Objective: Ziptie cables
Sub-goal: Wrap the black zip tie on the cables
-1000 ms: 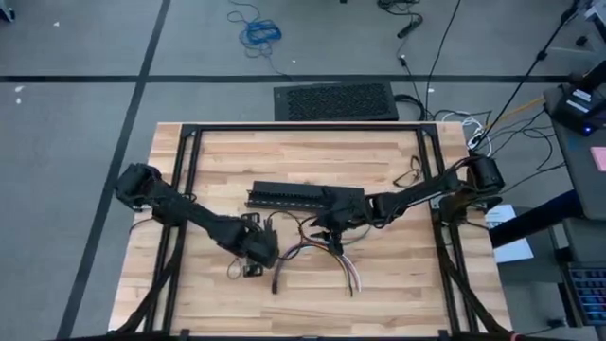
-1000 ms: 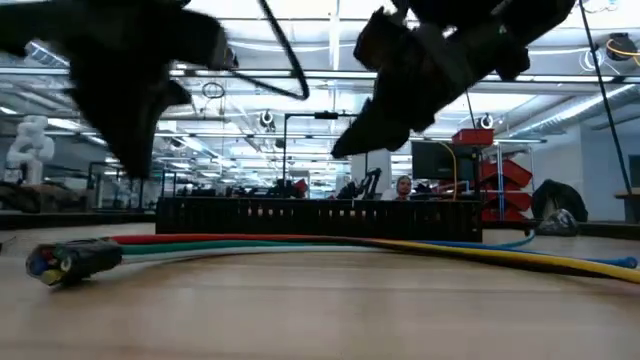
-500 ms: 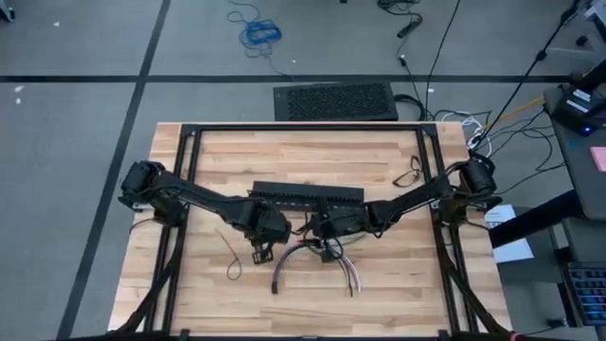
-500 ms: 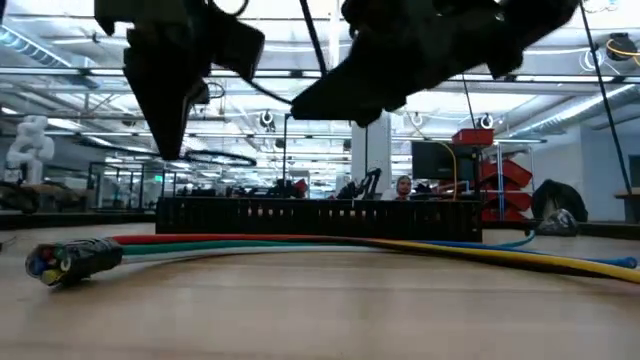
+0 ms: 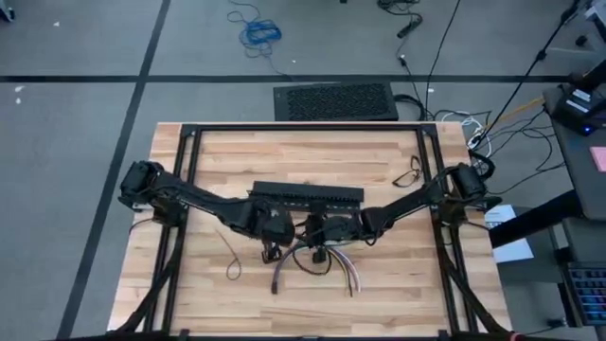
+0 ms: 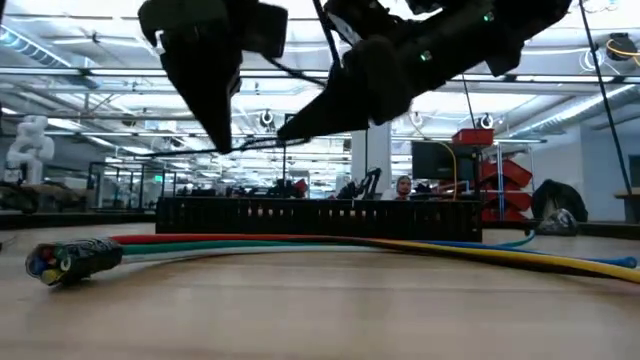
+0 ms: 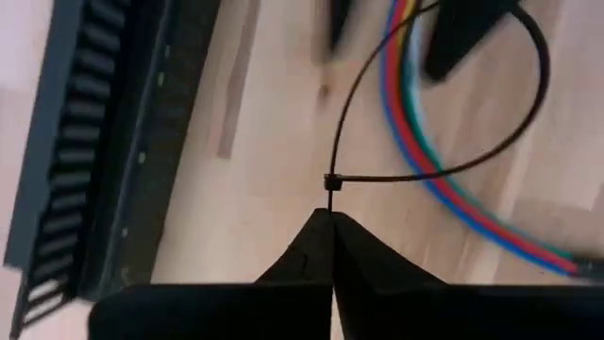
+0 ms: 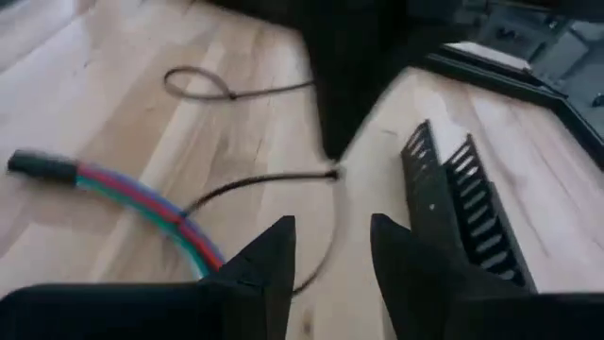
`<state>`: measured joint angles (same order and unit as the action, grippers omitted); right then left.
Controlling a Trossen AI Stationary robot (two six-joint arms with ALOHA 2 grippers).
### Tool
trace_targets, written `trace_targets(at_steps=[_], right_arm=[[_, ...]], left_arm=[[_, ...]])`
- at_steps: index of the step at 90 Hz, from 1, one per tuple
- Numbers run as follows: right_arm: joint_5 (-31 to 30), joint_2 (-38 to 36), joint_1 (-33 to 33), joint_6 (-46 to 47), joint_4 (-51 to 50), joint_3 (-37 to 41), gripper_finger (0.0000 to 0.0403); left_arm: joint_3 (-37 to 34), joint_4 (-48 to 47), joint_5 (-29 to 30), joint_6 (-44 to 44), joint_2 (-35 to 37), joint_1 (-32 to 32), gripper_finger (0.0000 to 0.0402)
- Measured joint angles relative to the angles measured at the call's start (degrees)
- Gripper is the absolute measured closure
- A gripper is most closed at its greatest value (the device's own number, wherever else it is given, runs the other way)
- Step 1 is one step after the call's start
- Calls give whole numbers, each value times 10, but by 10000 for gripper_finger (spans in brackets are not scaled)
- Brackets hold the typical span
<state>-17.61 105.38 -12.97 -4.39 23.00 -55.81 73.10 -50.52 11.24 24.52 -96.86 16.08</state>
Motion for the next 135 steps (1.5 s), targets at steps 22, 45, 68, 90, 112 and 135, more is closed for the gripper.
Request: trace_targets(at_steps=[22, 45, 68, 90, 112, 135], right_arm=[[17, 5, 10, 19, 0, 0, 273], [27, 5, 10, 20, -9, 0, 328], [27, 5, 10, 14, -18, 0, 400], [30, 5, 12, 63, -4, 10, 402], [45, 5, 26, 112, 104, 57, 403], [90, 5, 41, 175, 394, 153, 403]], left_arm=[[0, 11, 38, -9, 0, 25, 402], [0, 21, 41, -10, 1, 24, 402], [0, 26, 42, -13, 1, 25, 402], [0, 22, 105, -13, 38, 63, 402], [-5, 0, 266, 33, 141, 131, 380], [-94, 71, 492, 139, 158, 229, 342]])
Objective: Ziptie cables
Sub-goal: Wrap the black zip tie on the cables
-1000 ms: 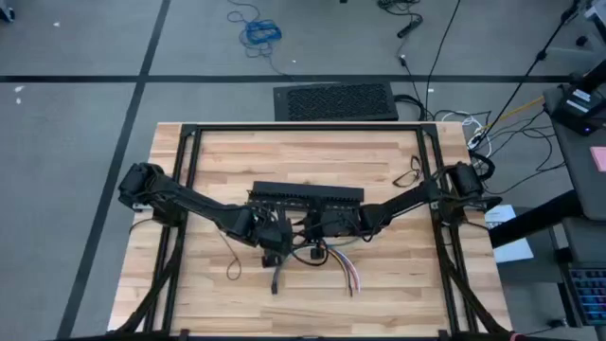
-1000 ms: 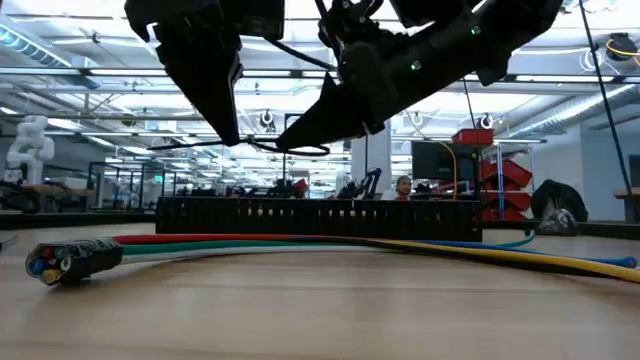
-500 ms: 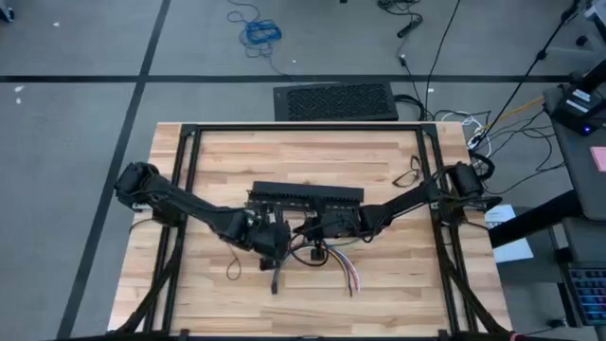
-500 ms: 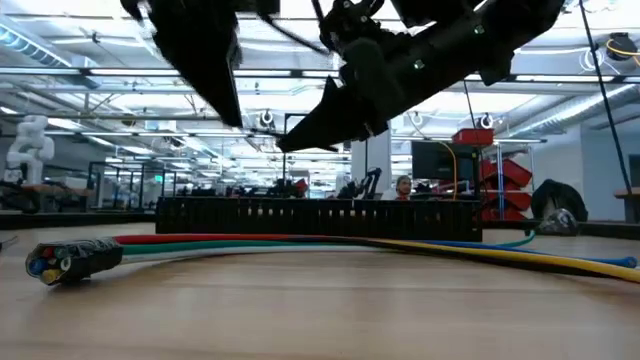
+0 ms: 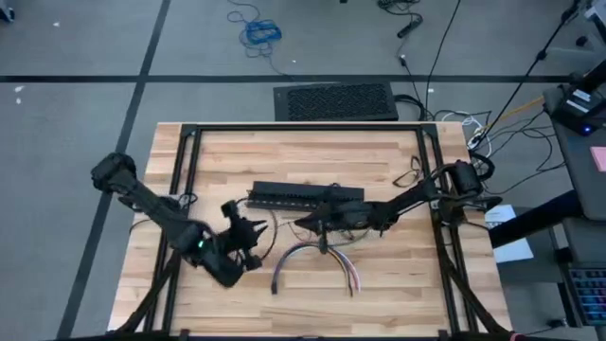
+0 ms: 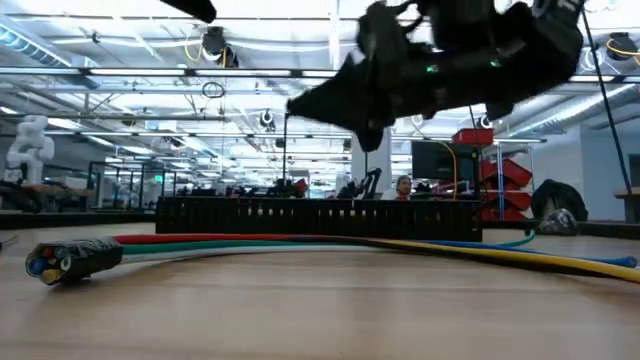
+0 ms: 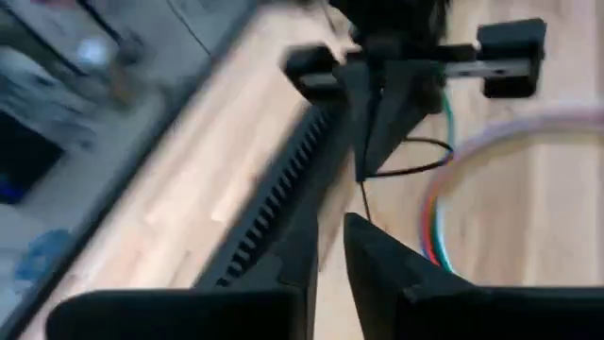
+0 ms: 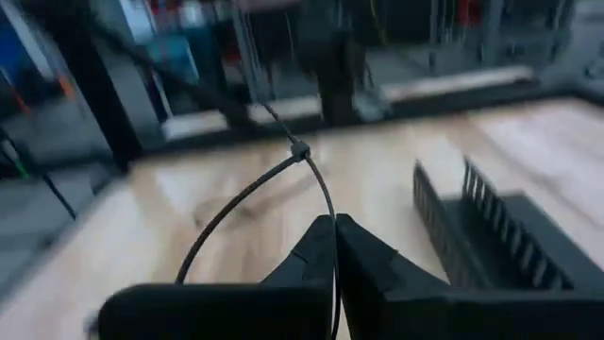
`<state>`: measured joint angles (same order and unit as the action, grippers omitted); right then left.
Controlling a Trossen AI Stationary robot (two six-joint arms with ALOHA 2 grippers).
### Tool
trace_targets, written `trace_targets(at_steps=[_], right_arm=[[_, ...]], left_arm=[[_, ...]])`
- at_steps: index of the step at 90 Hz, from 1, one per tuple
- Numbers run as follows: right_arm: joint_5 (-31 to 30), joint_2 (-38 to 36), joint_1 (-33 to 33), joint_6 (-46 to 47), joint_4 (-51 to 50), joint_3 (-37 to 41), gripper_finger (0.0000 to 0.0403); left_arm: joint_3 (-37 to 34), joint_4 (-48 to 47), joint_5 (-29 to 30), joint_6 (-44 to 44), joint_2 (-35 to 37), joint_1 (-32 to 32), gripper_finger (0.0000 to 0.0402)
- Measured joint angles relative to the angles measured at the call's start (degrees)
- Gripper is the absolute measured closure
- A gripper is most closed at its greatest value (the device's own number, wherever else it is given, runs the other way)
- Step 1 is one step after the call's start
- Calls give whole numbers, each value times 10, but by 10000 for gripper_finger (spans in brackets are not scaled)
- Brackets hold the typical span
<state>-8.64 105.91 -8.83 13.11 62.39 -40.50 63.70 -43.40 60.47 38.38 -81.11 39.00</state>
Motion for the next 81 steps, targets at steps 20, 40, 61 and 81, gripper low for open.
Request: trace_targets(at_steps=[20, 40, 61, 81], right_arm=[[57, 0, 19, 42, 129, 40, 403], [59, 0, 19, 28, 119, 28, 403], [60, 0, 32, 17, 98, 25, 403], [69, 0, 19, 9, 97, 25, 403]], left_arm=[[-150, 259, 197, -1, -14, 46, 341], [-229, 530, 190, -130, -47, 27, 341], [-230, 835, -49, -435, -66, -35, 340], [-230, 829, -84, -448, -69, -93, 340]])
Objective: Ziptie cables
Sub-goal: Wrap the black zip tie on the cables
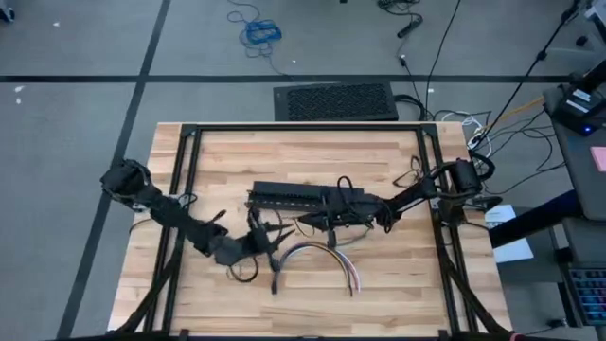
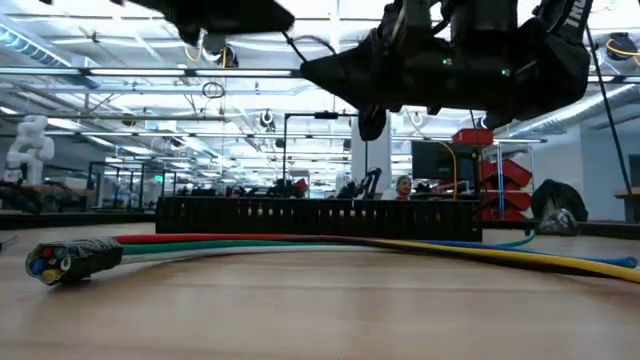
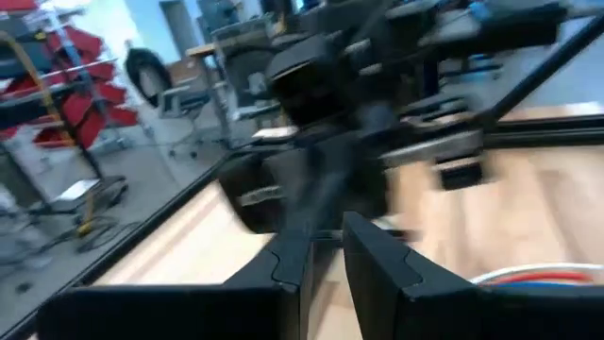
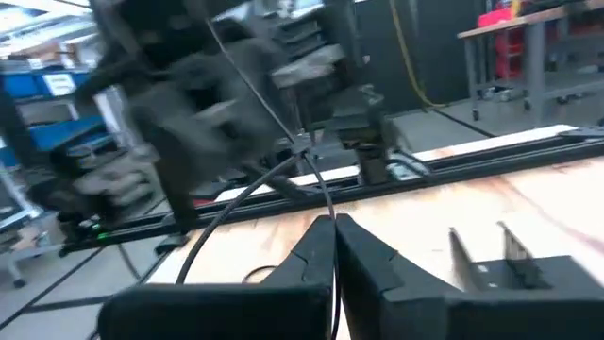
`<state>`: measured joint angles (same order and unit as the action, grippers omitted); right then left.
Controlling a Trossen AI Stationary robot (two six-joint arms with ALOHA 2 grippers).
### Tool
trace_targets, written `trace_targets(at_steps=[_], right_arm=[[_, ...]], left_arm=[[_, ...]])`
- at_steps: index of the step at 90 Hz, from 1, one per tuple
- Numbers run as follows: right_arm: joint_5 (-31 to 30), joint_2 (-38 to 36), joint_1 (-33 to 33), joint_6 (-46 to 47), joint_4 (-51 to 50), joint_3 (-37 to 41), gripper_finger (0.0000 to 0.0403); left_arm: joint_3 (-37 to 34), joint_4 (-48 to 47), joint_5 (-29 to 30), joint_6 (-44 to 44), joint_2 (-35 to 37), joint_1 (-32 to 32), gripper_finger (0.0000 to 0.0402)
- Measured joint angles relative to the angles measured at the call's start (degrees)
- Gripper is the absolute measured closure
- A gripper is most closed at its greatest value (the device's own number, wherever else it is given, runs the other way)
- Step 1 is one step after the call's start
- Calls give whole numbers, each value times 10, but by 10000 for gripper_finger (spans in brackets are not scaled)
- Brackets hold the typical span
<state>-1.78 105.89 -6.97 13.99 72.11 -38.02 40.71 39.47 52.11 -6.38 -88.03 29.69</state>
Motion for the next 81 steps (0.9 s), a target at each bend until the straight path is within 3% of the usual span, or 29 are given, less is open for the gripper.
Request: trace_targets(at_steps=[11, 57, 81], right_arm=[[-28, 0, -1, -12, 8, 6, 403], [-45, 0, 5, -27, 18, 9, 403], [-54, 0, 10, -34, 11, 10, 403]], left_arm=[[0, 1, -1, 0, 0, -6, 340], [0, -30, 66, 36, 0, -6, 339], [0, -46, 67, 65, 0, -6, 306]])
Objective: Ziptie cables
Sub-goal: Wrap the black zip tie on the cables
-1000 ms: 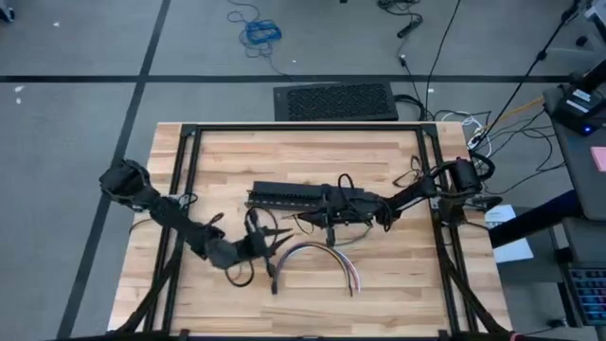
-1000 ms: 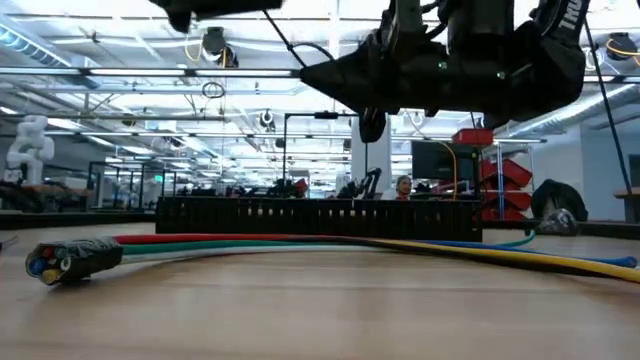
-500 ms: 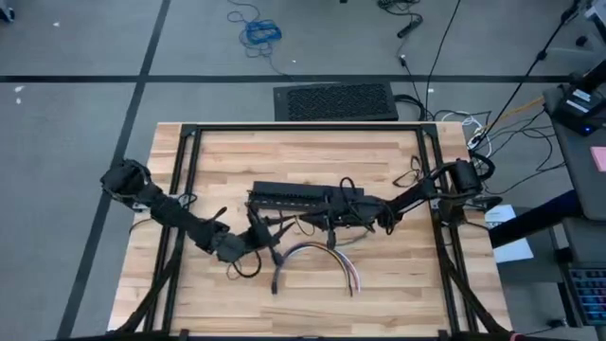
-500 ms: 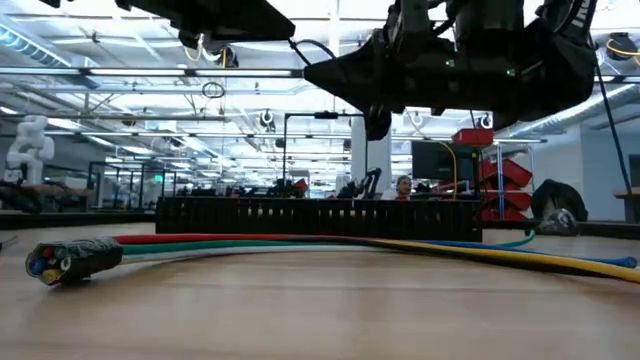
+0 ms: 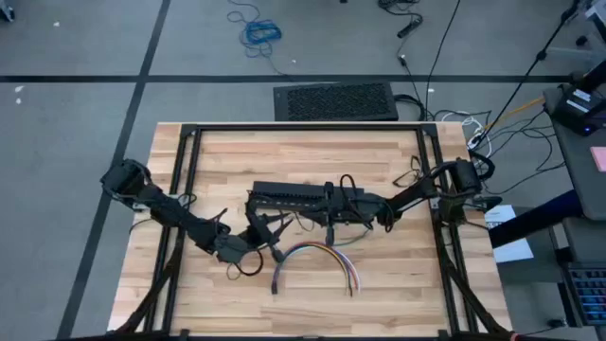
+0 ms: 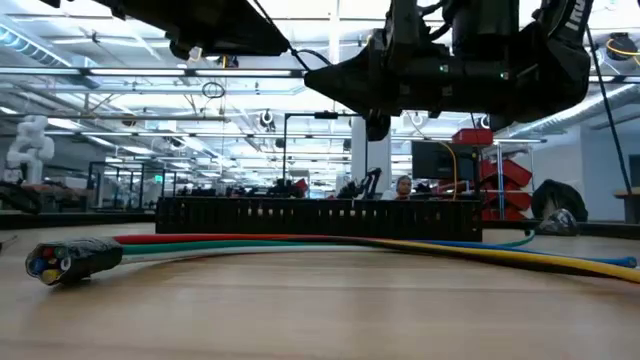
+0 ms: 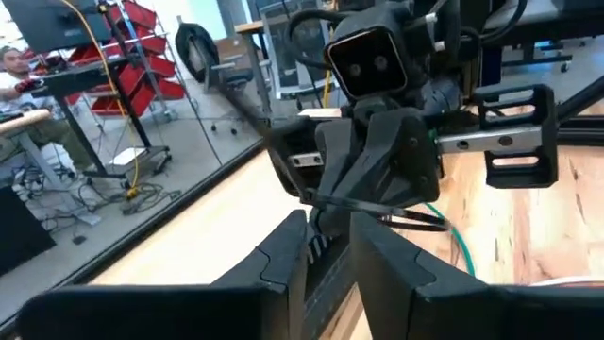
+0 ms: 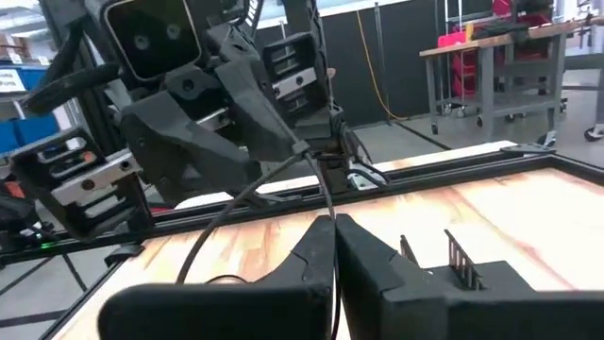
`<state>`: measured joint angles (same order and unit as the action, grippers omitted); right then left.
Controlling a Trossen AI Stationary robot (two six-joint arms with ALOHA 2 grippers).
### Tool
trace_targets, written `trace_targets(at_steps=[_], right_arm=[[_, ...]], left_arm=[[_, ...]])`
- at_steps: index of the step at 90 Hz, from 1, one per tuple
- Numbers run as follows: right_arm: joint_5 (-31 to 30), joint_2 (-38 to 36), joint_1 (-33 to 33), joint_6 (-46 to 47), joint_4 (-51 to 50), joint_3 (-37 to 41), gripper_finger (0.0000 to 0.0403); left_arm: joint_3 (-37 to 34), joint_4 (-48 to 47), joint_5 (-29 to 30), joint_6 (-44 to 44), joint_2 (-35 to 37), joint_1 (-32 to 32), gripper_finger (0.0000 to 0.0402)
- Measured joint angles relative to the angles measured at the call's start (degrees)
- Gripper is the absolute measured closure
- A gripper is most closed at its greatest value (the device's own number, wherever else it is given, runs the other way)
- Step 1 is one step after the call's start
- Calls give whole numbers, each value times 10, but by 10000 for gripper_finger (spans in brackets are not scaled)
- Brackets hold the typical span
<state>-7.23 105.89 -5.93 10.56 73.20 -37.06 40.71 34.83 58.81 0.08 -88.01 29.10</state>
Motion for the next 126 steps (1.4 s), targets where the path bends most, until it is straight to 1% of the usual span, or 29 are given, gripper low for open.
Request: trace_targets(at_steps=[15, 24, 31, 40, 50, 53, 65, 74, 87, 96, 103, 108, 118, 126], right_arm=[[-2, 0, 0, -8, -40, 0, 403], [-4, 0, -4, -8, -50, 0, 403], [-5, 0, -5, -8, -43, 0, 403], [-8, 0, -5, -8, -32, 0, 403], [-15, 0, -5, -8, -21, 0, 403], [-20, 0, -5, -8, -18, 0, 403], [-30, 0, -5, 4, -12, 0, 403], [-31, 0, -5, 13, -7, 0, 403], [-31, 0, -5, 21, 10, 0, 403], [-31, 0, -6, 33, 38, 7, 403], [-30, 0, -5, 45, 67, 18, 402], [-23, 0, -5, 55, 77, 26, 402], [-17, 0, -4, 64, 77, 31, 402], [-15, 0, -7, 64, 77, 31, 402]], left_arm=[[0, 2, 29, -4, 0, -11, 289], [0, 5, 29, -4, 0, -21, 288], [0, 7, 14, -2, 0, -28, 291], [0, 7, 10, 7, 0, -29, 319], [0, 7, 10, -5, 0, -25, 377], [0, 7, 11, -7, 0, -23, 389], [6, 6, 13, -12, 0, -18, 398], [16, 6, 15, -36, 0, -15, 399], [23, 6, 17, -73, 0, -9, 392], [23, 6, 18, -106, 1, 0, 378], [23, 6, 19, -127, 1, 8, 358], [23, 6, 32, -129, 1, 10, 339], [23, 7, 47, -130, 1, 10, 301], [23, 11, 47, -129, 1, 5, 282]])
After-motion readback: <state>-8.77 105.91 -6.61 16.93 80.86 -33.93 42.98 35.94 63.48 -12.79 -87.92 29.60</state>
